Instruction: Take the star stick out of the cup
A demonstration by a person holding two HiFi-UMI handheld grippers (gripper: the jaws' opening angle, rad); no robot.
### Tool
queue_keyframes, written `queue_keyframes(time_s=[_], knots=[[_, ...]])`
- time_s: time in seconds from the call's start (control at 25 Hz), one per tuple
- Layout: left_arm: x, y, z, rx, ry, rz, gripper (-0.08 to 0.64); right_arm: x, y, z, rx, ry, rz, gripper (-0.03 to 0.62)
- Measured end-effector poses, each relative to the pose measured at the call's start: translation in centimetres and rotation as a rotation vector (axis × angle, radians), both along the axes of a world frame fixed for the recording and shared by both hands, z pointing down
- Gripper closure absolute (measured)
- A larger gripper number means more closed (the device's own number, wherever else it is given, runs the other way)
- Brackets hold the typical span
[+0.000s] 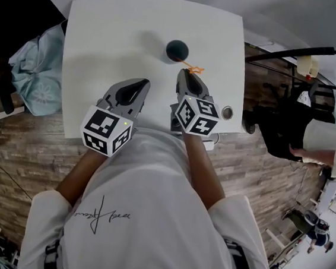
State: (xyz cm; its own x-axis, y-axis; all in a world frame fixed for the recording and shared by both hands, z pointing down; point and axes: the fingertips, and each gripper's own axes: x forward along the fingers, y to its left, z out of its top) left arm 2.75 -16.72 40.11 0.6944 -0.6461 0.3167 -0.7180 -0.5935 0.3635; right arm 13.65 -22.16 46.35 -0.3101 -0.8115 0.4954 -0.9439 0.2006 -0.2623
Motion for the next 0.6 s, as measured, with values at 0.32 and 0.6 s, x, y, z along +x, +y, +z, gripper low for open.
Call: queue_keyframes(time_s=[0.32, 0.6], knots=[[0.2, -0.1, 0.2, -0.009, -0.002, 0.005, 0.557, 0.4, -1.2, 0.0, 0.008, 0.001, 0.019, 0.541], [0.0, -0.2, 0.5, -0.019, 0.002, -0.001, 0.557, 0.6, -2.0, 0.4, 0.001, -0.013, 0.036, 0.541]])
